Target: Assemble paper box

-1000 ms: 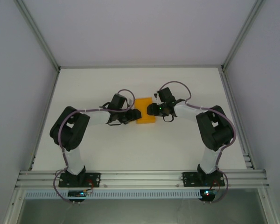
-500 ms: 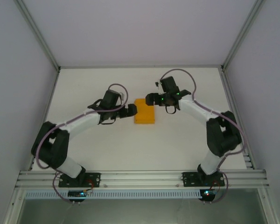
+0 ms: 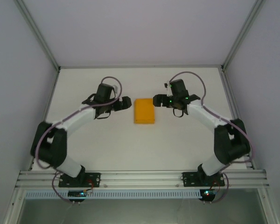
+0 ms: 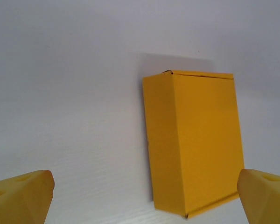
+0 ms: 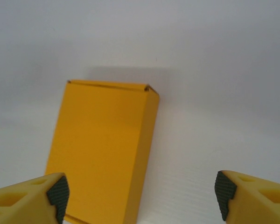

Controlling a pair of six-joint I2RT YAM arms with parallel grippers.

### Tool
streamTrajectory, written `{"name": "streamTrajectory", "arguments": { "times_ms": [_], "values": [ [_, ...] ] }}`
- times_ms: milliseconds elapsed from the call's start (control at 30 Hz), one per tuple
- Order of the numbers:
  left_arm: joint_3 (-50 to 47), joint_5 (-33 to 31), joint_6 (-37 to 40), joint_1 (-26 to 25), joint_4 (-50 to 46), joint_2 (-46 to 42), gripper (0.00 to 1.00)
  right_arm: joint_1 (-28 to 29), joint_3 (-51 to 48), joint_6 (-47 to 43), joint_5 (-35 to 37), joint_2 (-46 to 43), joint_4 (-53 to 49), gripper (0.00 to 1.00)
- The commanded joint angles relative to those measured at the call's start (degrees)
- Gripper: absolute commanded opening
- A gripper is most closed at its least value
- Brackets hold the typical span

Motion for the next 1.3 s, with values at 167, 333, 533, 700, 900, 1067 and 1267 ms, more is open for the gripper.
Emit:
{"name": "streamTrajectory", "arguments": {
  "times_ms": [167,333,533,700,900,1067,1267],
  "values": [
    [11.9,13.7,-2.6,-0.4,8.1,16.1,1.0,-0.4,7.2,4.3,-9.2,13.7,3.4,0.73],
    [14.2,17.8,-4.5,-0.7,11.3,21.4,0.88,-0.5,7.6,5.4,-11.3,17.4,5.2,0.54],
    [14.7,19.8,-6.0,-1.5,12.5,25.3,0.68,-0.5,6.8,6.0,-12.9,19.4,6.3,0.42],
    [14.5,20.1,-7.3,-1.7,14.3,27.6,0.58,-0.6,6.0,6.1,-14.1,20.4,7.3,0.41],
    [14.5,20.8,-9.8,-2.2,17.3,30.1,0.45,-0.6,5.7,6.3,-14.8,21.0,7.9,0.38],
    [13.0,21.6,-11.7,-2.6,20.6,30.5,0.23,-0.5,5.8,6.5,-15.1,21.6,8.1,0.37],
    [8.7,21.9,-15.0,-2.7,27.2,28.6,0.02,-0.7,5.9,7.0,-15.4,22.3,8.5,0.36]
  ]
}}
